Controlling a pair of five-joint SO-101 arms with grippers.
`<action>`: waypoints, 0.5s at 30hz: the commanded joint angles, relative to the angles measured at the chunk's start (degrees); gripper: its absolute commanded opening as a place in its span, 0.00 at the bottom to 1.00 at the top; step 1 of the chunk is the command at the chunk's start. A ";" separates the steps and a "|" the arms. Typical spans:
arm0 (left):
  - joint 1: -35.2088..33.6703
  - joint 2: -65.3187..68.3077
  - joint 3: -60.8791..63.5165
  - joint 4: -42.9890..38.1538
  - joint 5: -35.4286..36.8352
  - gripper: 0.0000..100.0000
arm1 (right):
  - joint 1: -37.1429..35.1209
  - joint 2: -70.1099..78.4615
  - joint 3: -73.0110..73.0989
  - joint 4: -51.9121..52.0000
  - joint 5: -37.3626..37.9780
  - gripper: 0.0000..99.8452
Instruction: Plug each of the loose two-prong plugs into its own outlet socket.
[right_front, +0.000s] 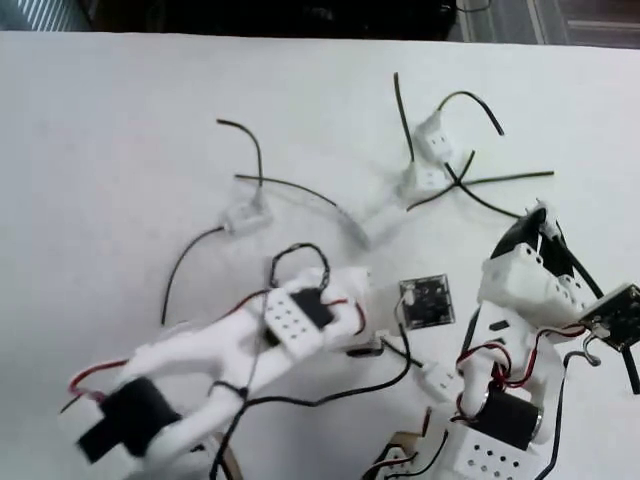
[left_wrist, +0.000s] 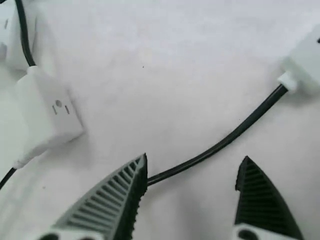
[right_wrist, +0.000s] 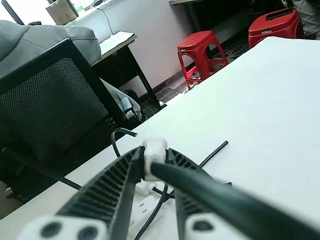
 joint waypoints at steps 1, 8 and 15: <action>0.84 5.32 -8.35 1.14 -3.87 0.29 | 0.22 -0.66 -0.97 -1.45 -0.26 0.02; 4.09 14.11 -20.40 14.86 -10.20 0.29 | 0.22 -0.66 -0.97 -1.45 -0.26 0.02; 4.26 20.88 -27.08 19.08 -10.46 0.14 | 0.48 -0.66 -0.97 -1.19 -0.26 0.02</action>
